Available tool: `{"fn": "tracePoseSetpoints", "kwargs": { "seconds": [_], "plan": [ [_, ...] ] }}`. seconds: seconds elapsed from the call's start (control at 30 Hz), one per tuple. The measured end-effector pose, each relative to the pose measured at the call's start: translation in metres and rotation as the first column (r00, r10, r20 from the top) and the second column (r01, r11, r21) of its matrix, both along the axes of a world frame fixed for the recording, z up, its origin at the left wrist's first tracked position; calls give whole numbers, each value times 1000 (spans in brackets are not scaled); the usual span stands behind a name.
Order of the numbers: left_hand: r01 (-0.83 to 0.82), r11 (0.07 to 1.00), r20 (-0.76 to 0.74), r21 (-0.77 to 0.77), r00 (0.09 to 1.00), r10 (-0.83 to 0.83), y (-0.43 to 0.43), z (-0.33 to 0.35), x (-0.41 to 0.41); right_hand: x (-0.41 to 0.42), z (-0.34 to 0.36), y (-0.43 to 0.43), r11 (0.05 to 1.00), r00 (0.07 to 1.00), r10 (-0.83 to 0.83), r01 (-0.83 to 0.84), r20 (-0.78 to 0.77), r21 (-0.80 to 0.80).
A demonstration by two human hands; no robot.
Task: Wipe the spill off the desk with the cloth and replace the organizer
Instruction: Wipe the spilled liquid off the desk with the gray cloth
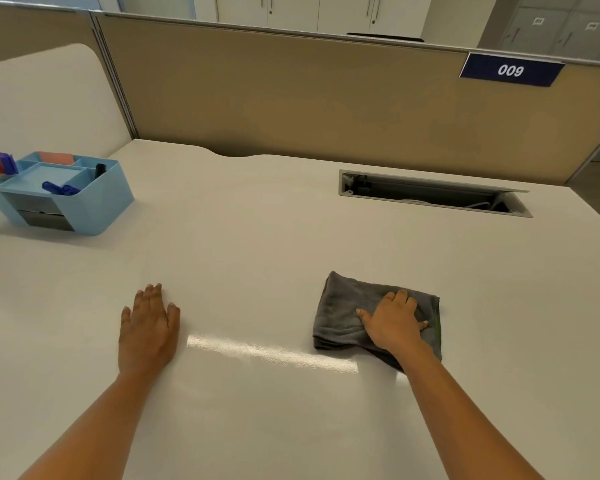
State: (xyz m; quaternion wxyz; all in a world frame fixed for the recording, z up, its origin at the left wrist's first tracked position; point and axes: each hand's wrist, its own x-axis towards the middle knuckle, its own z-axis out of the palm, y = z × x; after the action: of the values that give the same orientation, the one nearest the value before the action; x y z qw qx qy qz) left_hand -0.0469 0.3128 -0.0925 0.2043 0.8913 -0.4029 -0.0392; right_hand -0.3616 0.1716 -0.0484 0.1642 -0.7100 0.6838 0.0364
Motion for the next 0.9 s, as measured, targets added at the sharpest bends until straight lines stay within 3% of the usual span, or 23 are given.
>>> {"fn": "tracePoseSetpoints", "kwargs": {
  "seconds": [0.33,0.47,0.53,0.7,0.9],
  "plan": [
    [-16,1000,-21,-25,1000,16,-1,-1,1,-15,4,-52,958,960,281,-281,7,49],
    [-20,1000,-14,-17,1000,20,-2,-2,2,-19,7,-61,954,955,289,-293,67,59],
    [-23,1000,-12,-17,1000,23,-2,-3,3,-15,8,-62,973,972,219,-224,88,53],
    [-27,1000,-25,-12,999,26,-3,-3,2,14,6,-49,975,955,-170,199,242,-101],
    [-30,1000,-18,-8,999,30,-2,0,0,39,-10,-38,957,939,-283,291,196,-12]
  ]
}}
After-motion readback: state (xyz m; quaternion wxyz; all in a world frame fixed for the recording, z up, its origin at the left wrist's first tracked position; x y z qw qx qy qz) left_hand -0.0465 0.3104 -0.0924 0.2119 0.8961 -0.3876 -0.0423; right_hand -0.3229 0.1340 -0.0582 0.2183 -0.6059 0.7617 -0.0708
